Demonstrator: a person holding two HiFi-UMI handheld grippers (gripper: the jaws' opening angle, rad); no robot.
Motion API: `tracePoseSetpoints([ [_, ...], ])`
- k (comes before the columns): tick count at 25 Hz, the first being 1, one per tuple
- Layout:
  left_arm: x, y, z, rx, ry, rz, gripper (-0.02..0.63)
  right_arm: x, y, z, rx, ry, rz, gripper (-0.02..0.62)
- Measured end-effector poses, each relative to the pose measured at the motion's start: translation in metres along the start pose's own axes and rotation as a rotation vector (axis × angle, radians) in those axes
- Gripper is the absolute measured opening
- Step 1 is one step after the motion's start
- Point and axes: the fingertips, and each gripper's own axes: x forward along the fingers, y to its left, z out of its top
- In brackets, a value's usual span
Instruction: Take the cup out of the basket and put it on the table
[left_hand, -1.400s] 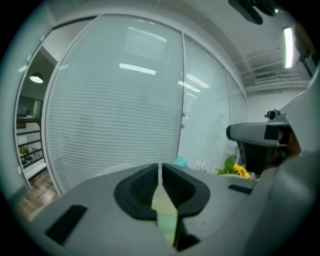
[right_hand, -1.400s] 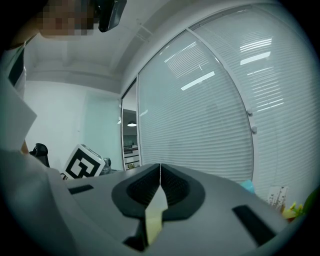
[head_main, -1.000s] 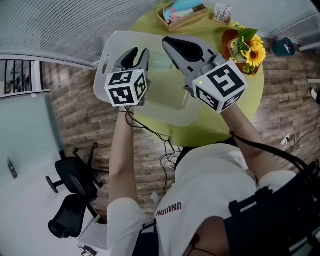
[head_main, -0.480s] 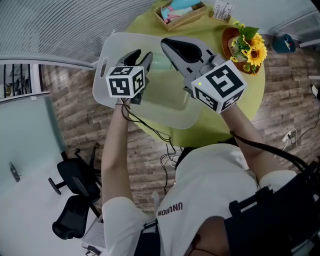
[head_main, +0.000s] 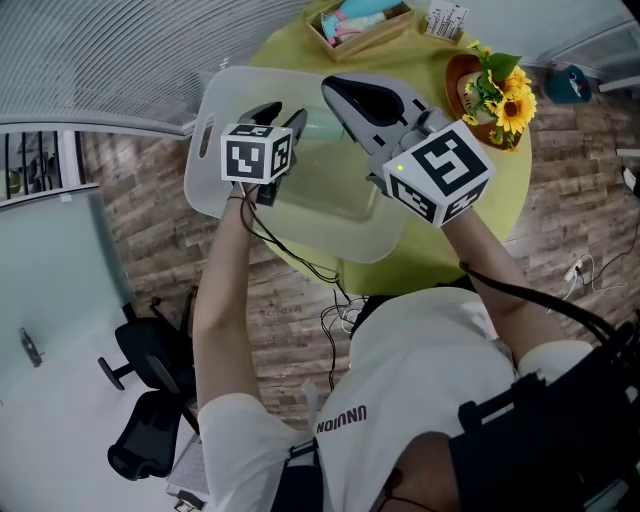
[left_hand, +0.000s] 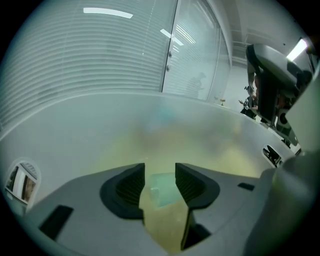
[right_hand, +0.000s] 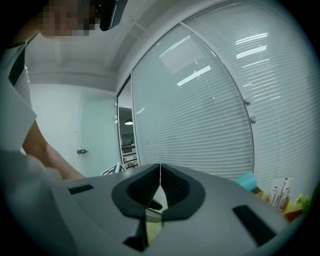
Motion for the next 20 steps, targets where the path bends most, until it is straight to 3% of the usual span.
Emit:
tracePoseSetpoints([
  [5,0.009,0.0,-0.005,0.036,0.046,-0.026,0.189,0.001,-0.002,-0.002,0.004,0.003,-0.003,0.02],
  [20,0.026,-0.001,-0.039,0.01,0.151,-0.085,0.189,0.001,-0.004,-0.004,0.018,0.008,-0.003,0.02],
])
